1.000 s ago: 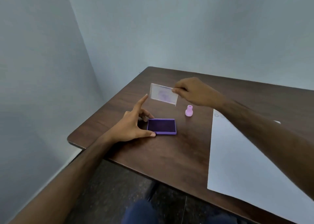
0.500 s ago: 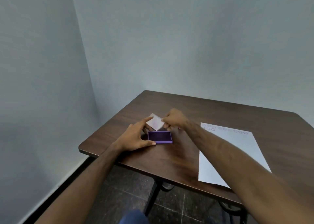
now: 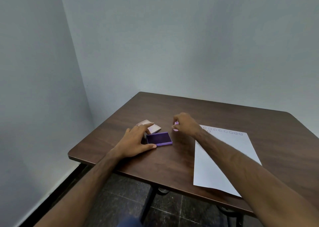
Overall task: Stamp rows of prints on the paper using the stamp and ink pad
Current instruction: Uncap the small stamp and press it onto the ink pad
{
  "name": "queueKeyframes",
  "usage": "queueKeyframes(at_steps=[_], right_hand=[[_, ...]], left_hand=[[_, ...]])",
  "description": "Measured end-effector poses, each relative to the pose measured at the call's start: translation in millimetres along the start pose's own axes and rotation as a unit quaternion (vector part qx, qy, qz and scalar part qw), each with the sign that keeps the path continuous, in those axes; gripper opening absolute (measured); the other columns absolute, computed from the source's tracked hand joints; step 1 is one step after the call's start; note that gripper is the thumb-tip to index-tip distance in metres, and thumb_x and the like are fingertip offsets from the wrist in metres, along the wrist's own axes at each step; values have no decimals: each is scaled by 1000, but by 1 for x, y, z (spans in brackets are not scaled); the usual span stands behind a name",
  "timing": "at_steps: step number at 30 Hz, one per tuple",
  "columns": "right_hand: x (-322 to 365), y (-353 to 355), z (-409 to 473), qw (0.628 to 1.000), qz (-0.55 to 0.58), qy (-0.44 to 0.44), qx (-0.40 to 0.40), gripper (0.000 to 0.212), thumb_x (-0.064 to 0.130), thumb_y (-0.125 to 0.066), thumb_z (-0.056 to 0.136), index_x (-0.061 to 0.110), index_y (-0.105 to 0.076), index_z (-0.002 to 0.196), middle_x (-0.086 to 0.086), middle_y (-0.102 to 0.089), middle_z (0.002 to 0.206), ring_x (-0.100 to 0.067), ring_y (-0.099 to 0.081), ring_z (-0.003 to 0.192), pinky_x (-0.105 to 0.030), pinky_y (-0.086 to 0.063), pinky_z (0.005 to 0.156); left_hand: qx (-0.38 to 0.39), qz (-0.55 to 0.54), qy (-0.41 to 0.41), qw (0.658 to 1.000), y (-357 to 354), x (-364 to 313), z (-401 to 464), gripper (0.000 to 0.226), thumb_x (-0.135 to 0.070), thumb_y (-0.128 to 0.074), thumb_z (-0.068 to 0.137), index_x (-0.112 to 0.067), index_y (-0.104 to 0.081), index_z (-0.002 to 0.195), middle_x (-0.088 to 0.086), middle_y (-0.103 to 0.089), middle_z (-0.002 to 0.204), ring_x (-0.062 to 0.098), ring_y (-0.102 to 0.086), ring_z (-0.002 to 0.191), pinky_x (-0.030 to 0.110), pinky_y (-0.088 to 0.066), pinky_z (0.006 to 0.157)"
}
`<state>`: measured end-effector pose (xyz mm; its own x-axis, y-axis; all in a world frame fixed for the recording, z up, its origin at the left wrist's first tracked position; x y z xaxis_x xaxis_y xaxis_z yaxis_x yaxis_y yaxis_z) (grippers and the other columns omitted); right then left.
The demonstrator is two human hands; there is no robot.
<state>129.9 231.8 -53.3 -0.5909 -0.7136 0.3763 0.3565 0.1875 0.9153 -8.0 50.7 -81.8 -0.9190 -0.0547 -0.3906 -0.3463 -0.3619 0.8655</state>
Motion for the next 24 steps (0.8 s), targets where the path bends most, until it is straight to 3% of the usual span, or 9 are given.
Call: queueKeyframes(at_steps=[4, 7, 10, 12, 16, 19, 24], right_hand=[[-11, 11, -6, 989, 141, -25, -29, 14, 19, -74, 87, 7, -70, 93, -4, -71, 90, -12, -63, 78, -19, -46, 62], [-24, 16, -19, 913, 403, -55, -27, 21, 16, -73, 89, 4, -72, 106, -12, -75, 98, -24, -72, 92, -26, -59, 77], [-29, 6, -28, 844, 534, -53, 3, 26, 10, -71, 90, 4, -70, 115, -17, -74, 110, -28, -73, 103, -37, -59, 92], [-29, 2, -31, 841, 541, -29, 8, 27, 9, -72, 89, 6, -70, 116, -15, -75, 111, -27, -73, 104, -37, -59, 93], [-30, 1, -34, 854, 520, 15, -19, 26, 11, -74, 87, 7, -72, 113, -10, -77, 105, -24, -74, 100, -35, -60, 90], [-32, 2, -35, 849, 527, 26, -27, 24, 12, -73, 88, 6, -72, 112, -10, -78, 101, -20, -74, 92, -29, -60, 84], [-34, 0, -32, 856, 515, 31, -35, 23, 11, -71, 90, 4, -70, 112, -11, -76, 103, -18, -73, 89, -27, -60, 83]], left_hand=[[2, 3, -3, 1000, -11, -16, 7, 81, -72, -61, 78, -43, -30, 147, -14, -55, 127, 6, -43, 124, 40, -31, 100], [-11, -3, -15, 1000, -18, -29, 12, 69, -74, -46, 85, -41, -36, 145, -15, -54, 117, 3, -44, 115, 40, -30, 98], [-71, -10, -12, 997, -14, -36, 26, 47, -65, -35, 95, -42, -48, 134, -18, -51, 106, 3, -46, 106, 40, -34, 95], [-108, -17, -16, 994, -10, -38, 38, 36, -58, -42, 98, -42, -51, 129, -19, -53, 105, 2, -48, 99, 37, -35, 92], [-107, -23, -71, 991, -10, -51, 61, 33, -55, -52, 95, -41, -56, 125, -24, -59, 108, -5, -51, 98, 33, -34, 86], [-112, -46, -95, 988, -13, -55, 72, 27, -55, -58, 90, -42, -59, 114, -27, -60, 97, -12, -52, 94, 33, -35, 87], [-117, -98, -99, 983, -16, -52, 83, 21, -40, -74, 85, -40, -64, 103, -33, -61, 90, -5, -58, 95, 31, -35, 90]])
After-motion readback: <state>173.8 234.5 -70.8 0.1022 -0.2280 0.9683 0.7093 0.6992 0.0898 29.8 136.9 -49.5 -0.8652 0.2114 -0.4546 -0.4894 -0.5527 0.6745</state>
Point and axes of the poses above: each hand's wrist, its own z-axis towards the middle knuckle, its own y-axis out of the back of the hand, x = y × z, the point moved 6 cm from there along z, towards the middle knuckle
